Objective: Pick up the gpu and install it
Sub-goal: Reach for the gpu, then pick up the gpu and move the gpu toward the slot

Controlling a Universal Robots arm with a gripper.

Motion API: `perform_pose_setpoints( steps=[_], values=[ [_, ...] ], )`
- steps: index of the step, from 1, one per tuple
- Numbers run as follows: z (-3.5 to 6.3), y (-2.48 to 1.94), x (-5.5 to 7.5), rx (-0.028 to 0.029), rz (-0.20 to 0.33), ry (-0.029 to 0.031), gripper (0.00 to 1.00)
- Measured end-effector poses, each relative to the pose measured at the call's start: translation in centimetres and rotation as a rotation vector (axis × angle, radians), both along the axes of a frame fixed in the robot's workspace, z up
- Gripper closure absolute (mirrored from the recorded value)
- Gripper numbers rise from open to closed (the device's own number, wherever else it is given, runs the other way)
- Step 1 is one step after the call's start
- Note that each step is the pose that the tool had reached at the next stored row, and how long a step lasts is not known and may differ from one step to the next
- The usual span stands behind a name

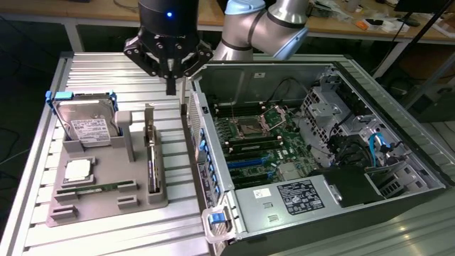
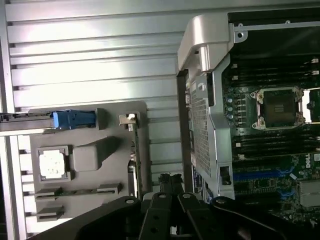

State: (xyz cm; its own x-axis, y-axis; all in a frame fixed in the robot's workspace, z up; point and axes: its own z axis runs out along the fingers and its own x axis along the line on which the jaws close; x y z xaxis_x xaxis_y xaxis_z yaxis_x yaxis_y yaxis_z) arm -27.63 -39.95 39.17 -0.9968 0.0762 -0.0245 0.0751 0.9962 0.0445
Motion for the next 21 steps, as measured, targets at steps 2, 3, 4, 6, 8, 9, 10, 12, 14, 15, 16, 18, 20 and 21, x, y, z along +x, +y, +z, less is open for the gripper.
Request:
perform_pose_setpoints(
  steps=[2,3,4,6,8,9,10,12,14,15,16,18,20,21],
  values=[
    [-0.01,0.00,-0.8,-0.0001,0.000,0.0001,0.89],
    [-0.02,-0.01,-1.2,-0.0001,0.000,0.0001,0.89],
    [-0.03,-0.01,-1.6,0.0000,0.000,0.0000,0.89],
    [-0.04,-0.01,-2.4,-0.0001,0.000,0.0001,0.89],
    [-0.06,-0.02,-3.2,-0.0001,0.000,0.0001,0.89],
    [-0.07,-0.02,-3.6,-0.0001,0.000,0.0001,0.89],
    [-0.08,-0.03,-3.9,0.0000,0.000,0.0000,0.89],
    [-0.08,-0.04,-4.7,-0.0002,0.000,0.0002,0.89],
    [-0.10,-0.04,-5.1,-0.0001,0.000,0.0001,0.89],
    [-0.10,-0.04,-5.3,-0.0001,0.000,0.0001,0.89],
    [-0.10,-0.04,-5.4,-0.0001,0.000,0.0001,0.89],
    [-0.10,-0.04,-5.4,-0.0001,0.000,0.0001,0.89],
    [-0.10,-0.03,-5.4,-0.0001,0.000,0.0001,0.89],
    [-0.10,-0.03,-5.4,-0.0001,0.000,0.0002,0.89]
  ],
)
